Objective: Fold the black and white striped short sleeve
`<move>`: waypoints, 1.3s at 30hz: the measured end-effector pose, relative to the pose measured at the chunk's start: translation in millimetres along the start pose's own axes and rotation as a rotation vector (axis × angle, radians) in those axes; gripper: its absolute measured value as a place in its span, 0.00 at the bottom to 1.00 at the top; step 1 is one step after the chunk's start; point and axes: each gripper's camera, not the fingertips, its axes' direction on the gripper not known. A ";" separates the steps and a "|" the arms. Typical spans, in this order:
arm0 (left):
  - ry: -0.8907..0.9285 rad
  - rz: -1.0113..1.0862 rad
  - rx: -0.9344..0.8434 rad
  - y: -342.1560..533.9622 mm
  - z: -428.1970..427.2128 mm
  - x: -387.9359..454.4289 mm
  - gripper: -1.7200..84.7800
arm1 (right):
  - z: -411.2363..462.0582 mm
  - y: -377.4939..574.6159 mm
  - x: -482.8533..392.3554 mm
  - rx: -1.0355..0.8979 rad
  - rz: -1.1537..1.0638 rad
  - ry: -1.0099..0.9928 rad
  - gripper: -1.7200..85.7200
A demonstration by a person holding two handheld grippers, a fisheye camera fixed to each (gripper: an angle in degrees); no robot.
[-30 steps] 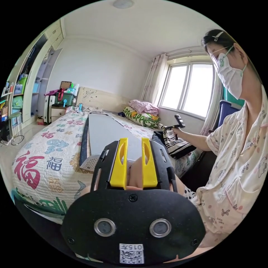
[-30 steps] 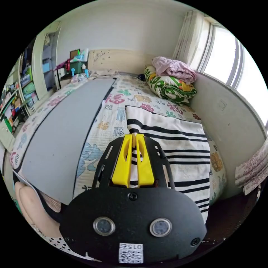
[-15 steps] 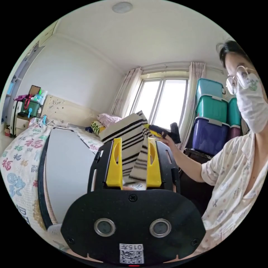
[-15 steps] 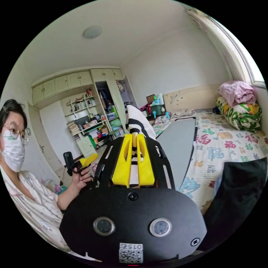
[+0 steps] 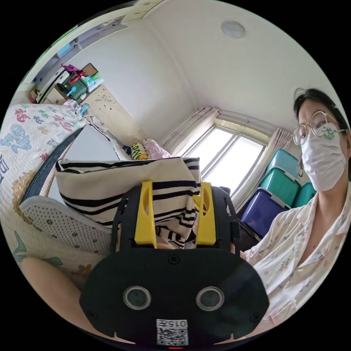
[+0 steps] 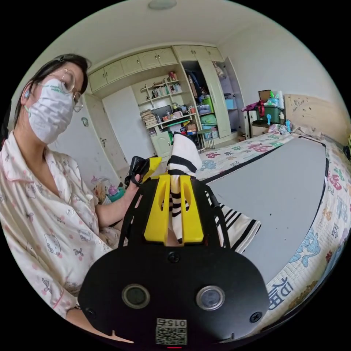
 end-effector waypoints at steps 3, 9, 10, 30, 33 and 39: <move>-0.051 -0.037 0.018 21.1 -32.3 -16.8 0.22 | -6.1 -3.5 -24.6 -0.006 0.017 -0.001 0.14; -0.088 -0.093 0.006 57.5 -77.1 -51.9 0.21 | 11.5 -23.3 -81.3 -0.002 -0.053 0.205 0.16; -0.083 -0.100 0.006 60.0 -80.0 -54.5 0.21 | 24.1 -28.3 -87.4 -0.058 -0.077 0.249 0.16; -0.087 -0.262 -0.070 117.7 -143.0 -49.8 0.22 | 7.6 -23.8 -23.7 -0.037 0.192 -0.231 0.07; -0.188 -0.287 -0.136 114.6 -143.0 -50.4 0.15 | 1.2 -40.8 -15.4 0.001 0.192 -0.140 0.06; -0.265 -0.152 -0.206 44.1 -159.0 -25.5 0.04 | -77.5 -96.1 28.1 0.173 0.220 0.165 0.03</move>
